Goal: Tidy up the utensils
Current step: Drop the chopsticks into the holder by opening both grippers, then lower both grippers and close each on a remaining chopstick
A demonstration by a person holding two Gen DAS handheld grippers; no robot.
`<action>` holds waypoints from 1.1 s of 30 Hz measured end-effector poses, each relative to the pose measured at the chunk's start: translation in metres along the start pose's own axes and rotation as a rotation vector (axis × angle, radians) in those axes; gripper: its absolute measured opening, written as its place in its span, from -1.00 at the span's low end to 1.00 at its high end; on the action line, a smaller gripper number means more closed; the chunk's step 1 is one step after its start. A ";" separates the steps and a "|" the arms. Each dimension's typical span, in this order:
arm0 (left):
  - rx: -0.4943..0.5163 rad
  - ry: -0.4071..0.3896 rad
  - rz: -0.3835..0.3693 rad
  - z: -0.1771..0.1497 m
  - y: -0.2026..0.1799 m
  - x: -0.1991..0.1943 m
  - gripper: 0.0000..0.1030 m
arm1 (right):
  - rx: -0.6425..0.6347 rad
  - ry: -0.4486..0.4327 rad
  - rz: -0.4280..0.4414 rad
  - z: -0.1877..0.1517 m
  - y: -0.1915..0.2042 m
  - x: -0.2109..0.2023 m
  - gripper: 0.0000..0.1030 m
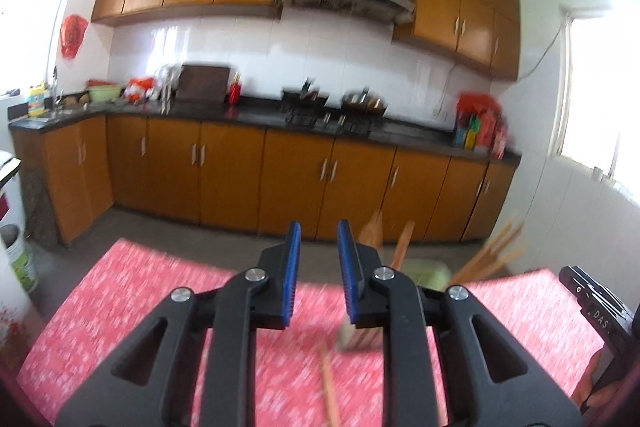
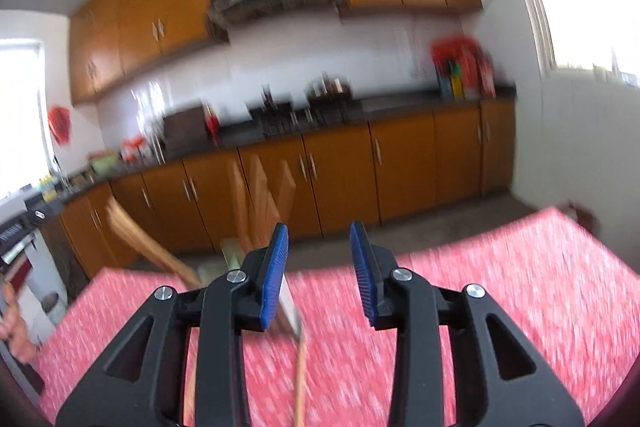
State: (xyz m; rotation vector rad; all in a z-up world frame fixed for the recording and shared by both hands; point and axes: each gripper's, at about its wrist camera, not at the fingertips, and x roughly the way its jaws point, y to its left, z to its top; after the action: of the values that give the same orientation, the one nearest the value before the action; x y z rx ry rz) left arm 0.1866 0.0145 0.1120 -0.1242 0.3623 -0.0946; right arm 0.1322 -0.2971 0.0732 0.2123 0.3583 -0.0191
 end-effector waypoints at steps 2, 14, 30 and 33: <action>0.003 0.073 0.017 -0.024 0.010 0.006 -0.60 | 0.025 0.123 -0.013 -0.036 -0.012 0.013 -0.34; -0.018 0.401 0.013 -0.149 0.026 0.035 -0.60 | 0.042 0.499 0.094 -0.157 0.012 0.053 -0.47; 0.028 0.475 -0.082 -0.178 -0.002 0.042 -0.60 | 0.015 0.525 -0.020 -0.163 -0.007 0.071 -0.85; 0.041 0.488 -0.090 -0.181 -0.008 0.046 -0.60 | 0.042 0.520 -0.056 -0.159 -0.020 0.074 -0.85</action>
State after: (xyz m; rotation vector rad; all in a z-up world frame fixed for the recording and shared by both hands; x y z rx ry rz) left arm 0.1638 -0.0176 -0.0709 -0.0758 0.8413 -0.2227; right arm 0.1455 -0.2817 -0.1026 0.2478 0.8826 -0.0270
